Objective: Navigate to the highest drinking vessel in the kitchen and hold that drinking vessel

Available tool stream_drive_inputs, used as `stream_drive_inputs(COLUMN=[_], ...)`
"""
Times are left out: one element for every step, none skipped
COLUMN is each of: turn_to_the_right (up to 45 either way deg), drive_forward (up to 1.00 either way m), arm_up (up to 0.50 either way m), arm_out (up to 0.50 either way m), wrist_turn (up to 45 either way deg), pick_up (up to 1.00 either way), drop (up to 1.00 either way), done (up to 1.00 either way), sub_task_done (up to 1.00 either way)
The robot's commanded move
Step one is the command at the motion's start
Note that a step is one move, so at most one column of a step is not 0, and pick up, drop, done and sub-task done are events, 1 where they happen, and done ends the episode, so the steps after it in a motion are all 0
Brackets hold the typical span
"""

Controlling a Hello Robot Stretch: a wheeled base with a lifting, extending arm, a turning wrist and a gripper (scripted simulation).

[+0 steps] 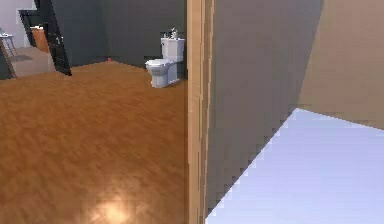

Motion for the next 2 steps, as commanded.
stream_drive_inputs(turn_to_the_right=[0.0,-39.0], drive_forward=[0.35,0.0], arm_up=[0.0,0.0], arm_out=[0.0,0.0], wrist_turn=[0.0,0.0], pick_up=[0.0,0.0], drop=[0.0,0.0], done=[0.0,0.0], sub_task_done=[0.0,0.0])
